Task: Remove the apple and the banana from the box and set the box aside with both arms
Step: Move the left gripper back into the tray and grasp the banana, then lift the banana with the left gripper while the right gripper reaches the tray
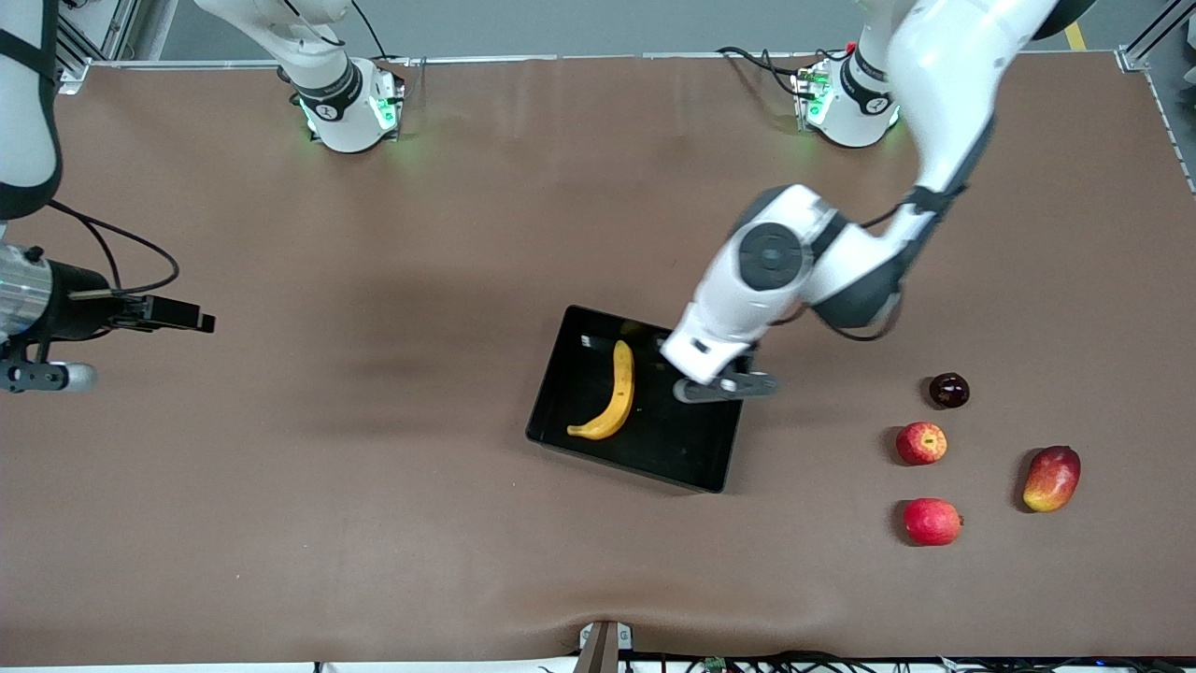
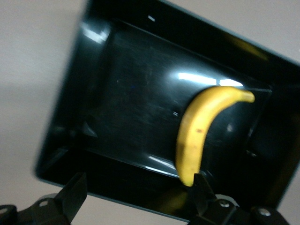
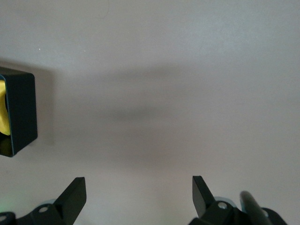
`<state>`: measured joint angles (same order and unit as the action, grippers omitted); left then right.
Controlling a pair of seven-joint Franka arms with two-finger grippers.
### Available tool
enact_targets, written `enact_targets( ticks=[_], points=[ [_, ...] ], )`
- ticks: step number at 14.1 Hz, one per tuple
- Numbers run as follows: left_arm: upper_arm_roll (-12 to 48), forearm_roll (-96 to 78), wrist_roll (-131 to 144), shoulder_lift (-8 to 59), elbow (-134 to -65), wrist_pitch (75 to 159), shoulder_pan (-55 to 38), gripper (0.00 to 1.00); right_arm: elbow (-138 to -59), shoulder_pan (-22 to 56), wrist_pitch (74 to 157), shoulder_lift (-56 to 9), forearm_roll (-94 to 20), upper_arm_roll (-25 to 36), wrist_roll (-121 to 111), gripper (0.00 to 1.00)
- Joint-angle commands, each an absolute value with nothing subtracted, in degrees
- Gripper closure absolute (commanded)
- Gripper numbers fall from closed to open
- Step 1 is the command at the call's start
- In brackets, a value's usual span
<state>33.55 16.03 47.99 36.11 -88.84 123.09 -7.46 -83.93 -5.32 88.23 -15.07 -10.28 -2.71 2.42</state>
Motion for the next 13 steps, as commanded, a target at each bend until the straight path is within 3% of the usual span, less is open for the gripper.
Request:
enact_targets(
  ticks=[1,5,9,13],
  points=[
    [32.00,17.84,51.48,41.56,-83.94,125.75,-11.40,0.00,-83.32,-2.12,87.71,-15.12,-11.16,-2.64,8.07,0.00],
    [23.31,18.28,53.60,45.08,-83.76,131.91,-21.43,0.00,-83.32,1.84,88.07,-15.12,-11.16,-2.64,13.69,0.00],
    [21.89,18.90,54.94,49.30,-83.76,138.85,-23.38,0.00,-83.41,6.84,88.33,-15.64,-11.16,-2.64,20.46,0.00],
    [21.01,22.41,47.22,50.62,-83.59,140.18,-23.91,0.00,-83.58,9.05,88.24,-16.26,-11.16,-2.64,22.76,0.00]
  ],
)
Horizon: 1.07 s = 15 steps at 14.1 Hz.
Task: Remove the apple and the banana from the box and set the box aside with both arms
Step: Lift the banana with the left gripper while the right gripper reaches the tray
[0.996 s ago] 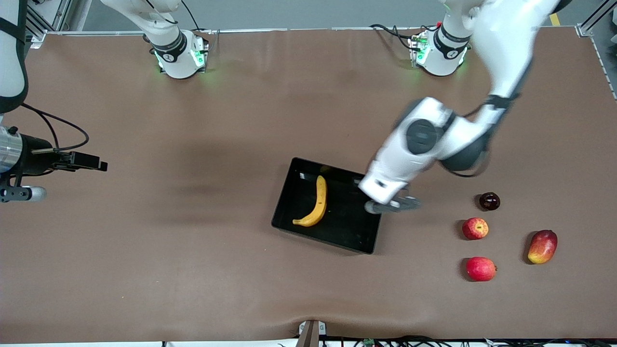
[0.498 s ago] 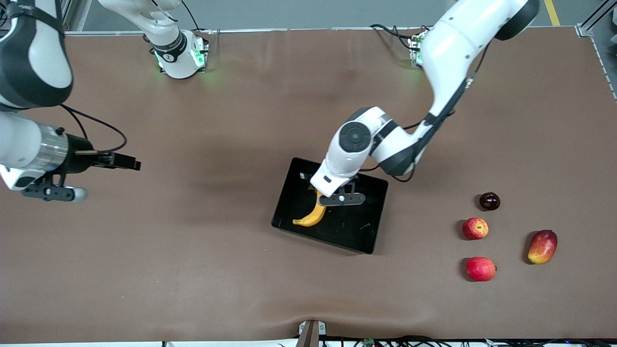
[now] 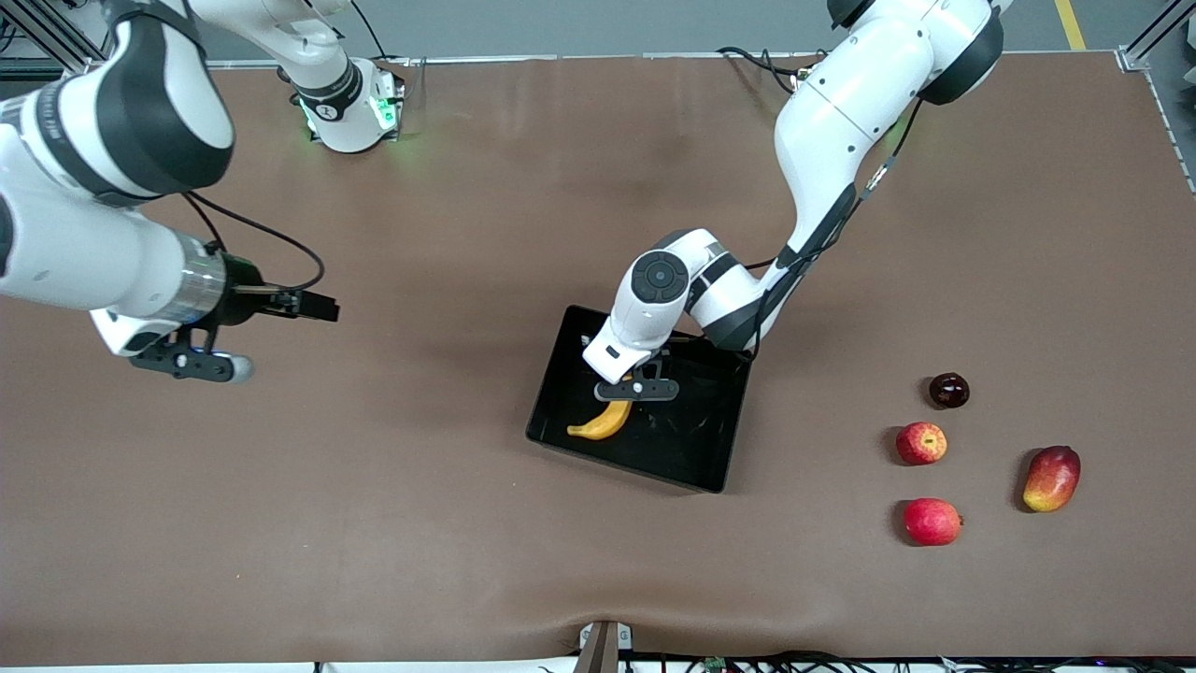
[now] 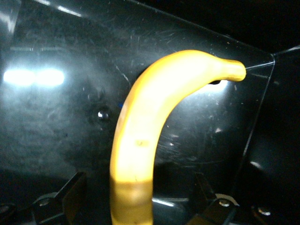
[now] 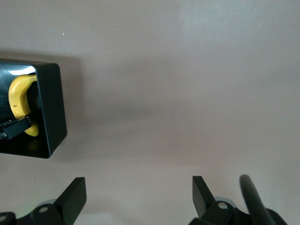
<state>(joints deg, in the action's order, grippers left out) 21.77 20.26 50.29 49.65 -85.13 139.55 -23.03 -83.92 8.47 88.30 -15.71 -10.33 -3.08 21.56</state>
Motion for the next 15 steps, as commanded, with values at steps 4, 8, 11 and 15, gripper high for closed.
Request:
enact_targets(
  ticks=[4,8,11,15],
  points=[
    [20.57,22.94,44.56,53.17,-82.44,142.73,-24.78,0.02,-84.46,11.33,89.29,-16.52,-13.44,-2.64,27.22,0.00],
    [20.21,24.08,42.99,53.88,-82.44,143.44,-24.79,0.92,-86.31,15.55,94.65,-17.40,-13.89,-2.64,32.96,0.00],
    [20.21,24.08,42.45,53.35,-81.57,143.35,-24.43,1.00,-86.48,17.05,95.54,-18.46,-13.89,-2.64,32.96,0.00],
    [20.21,24.00,41.84,52.03,-79.20,143.09,-23.65,1.00,-86.75,17.67,96.24,-19.07,-13.89,-2.64,32.96,0.00]
  ],
)
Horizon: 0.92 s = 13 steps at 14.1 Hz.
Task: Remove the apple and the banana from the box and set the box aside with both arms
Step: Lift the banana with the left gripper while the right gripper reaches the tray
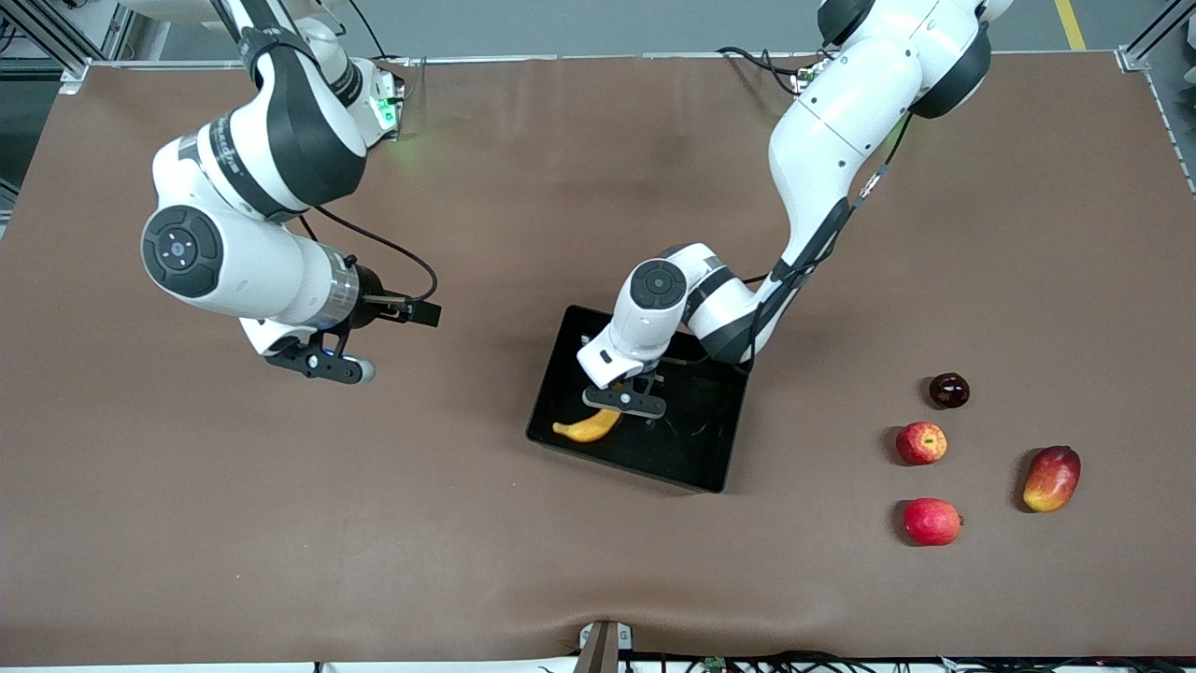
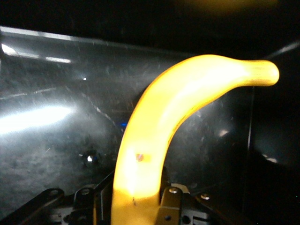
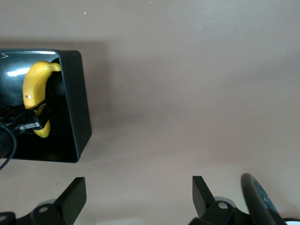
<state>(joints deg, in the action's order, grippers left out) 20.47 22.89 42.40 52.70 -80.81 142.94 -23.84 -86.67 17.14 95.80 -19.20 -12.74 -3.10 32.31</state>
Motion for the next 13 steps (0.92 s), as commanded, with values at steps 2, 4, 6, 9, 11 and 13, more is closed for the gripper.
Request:
enact_targets(
  ticks=[2,4,6,9,11,13],
  points=[
    [20.39,23.64,41.84,51.42,-78.75,142.91,-23.20,1.00,-86.84,18.01,96.50,-19.07,-13.89,-2.64,32.96,0.00],
    [20.48,22.86,42.45,50.46,-78.75,142.82,-23.20,1.00,-87.45,18.72,97.73,-19.60,-13.97,-2.64,32.96,0.00],
    [20.48,21.54,42.45,49.23,-78.75,142.65,-23.03,1.00,-88.68,19.77,100.45,-19.60,-13.97,-2.64,33.05,0.00],
    [20.48,20.92,42.37,46.16,-78.75,138.27,-22.07,1.00,-88.86,21.79,103.44,-20.73,-13.97,-2.64,34.61,0.00],
    [21.09,21.18,41.93,42.03,-79.01,134.84,-18.57,1.00,-88.95,23.37,105.37,-21.62,-13.89,-2.55,36.99,0.00],
    [22.23,19.96,41.84,38.78,-79.10,130.28,-15.66,1.00,-88.95,24.52,107.91,-23.02,-13.89,-2.55,38.23,0.00]
  ],
)
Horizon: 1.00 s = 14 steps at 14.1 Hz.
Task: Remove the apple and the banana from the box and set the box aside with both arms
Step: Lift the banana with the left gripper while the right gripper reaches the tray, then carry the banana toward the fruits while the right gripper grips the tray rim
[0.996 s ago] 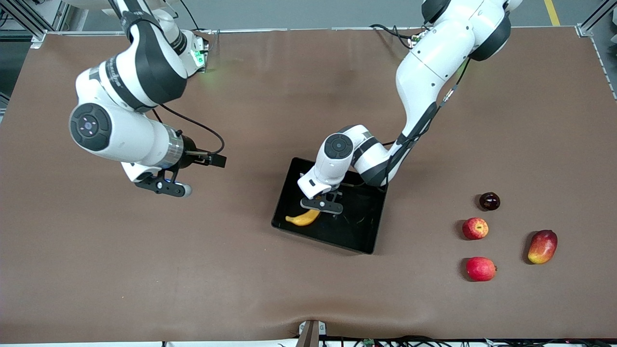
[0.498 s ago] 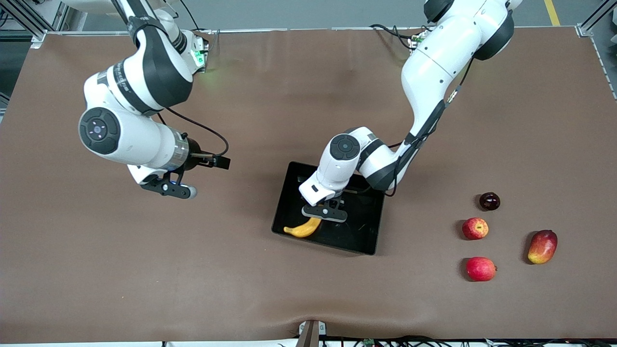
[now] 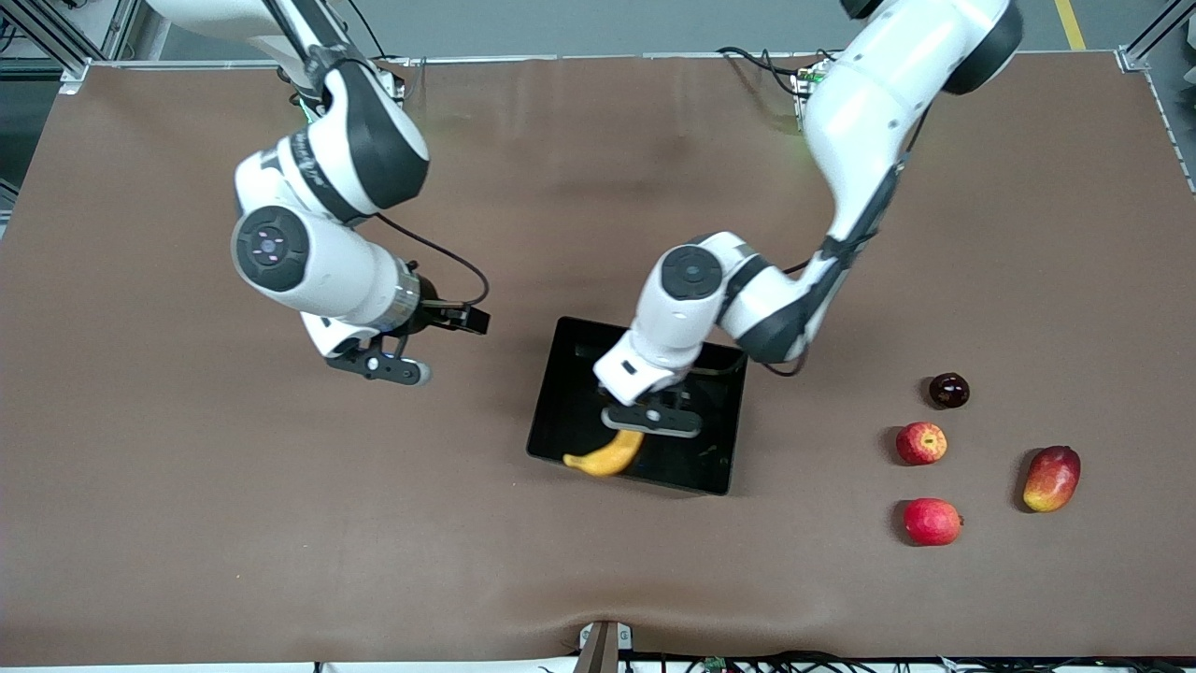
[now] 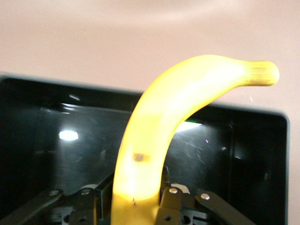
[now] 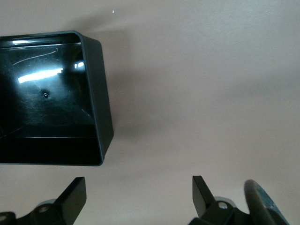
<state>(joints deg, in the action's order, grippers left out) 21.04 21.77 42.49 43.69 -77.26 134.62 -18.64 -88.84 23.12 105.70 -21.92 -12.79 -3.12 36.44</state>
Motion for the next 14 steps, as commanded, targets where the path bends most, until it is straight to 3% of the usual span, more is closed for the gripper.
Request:
enact_targets(
  ticks=[1,5,11,12,14],
  points=[
    [22.32,19.95,41.49,37.28,-79.28,127.56,-13.56,1.00,-88.95,25.39,110.02,-24.42,-13.89,-2.55,38.84,0.00],
    [22.24,20.04,34.74,34.89,-79.37,117.97,-6.43,1.00,-88.86,28.21,121.35,-30.66,-13.89,-2.55,39.20,0.00],
    [22.24,20.39,30.41,35.59,-80.68,116.80,6.83,1.00,-88.86,32.60,136.38,-40.07,-13.10,-2.46,41.12,0.00],
    [22.24,20.83,30.50,36.47,-80.68,117.76,8.77,1.00,-88.86,33.83,137.10,-40.43,-13.10,-2.46,42.44,0.11],
    [21.97,21.09,30.24,36.91,-82.25,121.10,12.55,1.00,-88.86,35.15,137.55,-41.39,-13.01,-2.29,42.89,0.58]
  ],
)
